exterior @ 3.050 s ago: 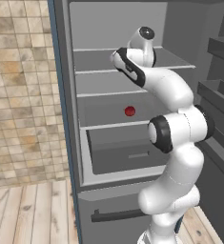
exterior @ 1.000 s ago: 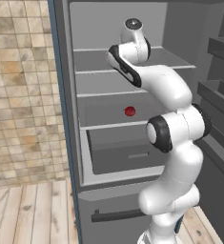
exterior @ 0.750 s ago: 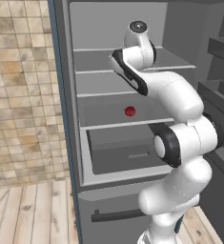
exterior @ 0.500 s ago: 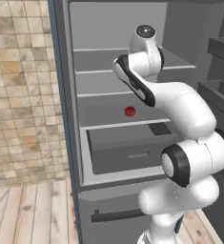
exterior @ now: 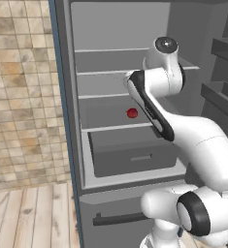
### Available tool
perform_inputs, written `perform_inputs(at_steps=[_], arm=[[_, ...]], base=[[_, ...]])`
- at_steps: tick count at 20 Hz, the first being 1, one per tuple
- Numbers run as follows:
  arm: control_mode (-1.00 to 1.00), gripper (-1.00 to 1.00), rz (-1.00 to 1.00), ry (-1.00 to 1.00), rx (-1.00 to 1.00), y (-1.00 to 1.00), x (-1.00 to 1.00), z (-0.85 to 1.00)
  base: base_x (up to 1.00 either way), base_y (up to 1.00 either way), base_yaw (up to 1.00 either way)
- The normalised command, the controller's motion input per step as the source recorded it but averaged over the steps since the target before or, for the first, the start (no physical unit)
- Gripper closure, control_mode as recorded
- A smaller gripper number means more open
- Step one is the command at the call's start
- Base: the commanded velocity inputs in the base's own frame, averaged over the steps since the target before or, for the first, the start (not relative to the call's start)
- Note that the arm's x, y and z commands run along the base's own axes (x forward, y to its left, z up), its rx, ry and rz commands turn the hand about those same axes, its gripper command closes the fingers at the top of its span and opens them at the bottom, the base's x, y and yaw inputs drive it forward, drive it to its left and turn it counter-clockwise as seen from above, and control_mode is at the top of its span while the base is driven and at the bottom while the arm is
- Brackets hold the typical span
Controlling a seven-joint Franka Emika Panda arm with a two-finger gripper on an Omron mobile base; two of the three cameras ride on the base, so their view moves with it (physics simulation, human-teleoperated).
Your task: Pick the tangerine and pear from the fridge and place them inside the tupperware on the counter.
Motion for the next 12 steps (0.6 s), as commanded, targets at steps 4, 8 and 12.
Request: perform_inputs(at_steps=[4,8,12], arm=[[-1.00,1.00,0.00,-0.05,0.00,0.00,-0.75,0.00],[-1.00,1.00,0.00,-0.05,0.00,0.00,-0.66,0.00],[-1.00,1.00,0.00,-0.08,0.00,0.00,-0.76,0.00]], base=[[0.00,0.00,0.00],[0.00,0.00,0.00],[0.00,0.00,0.00]])
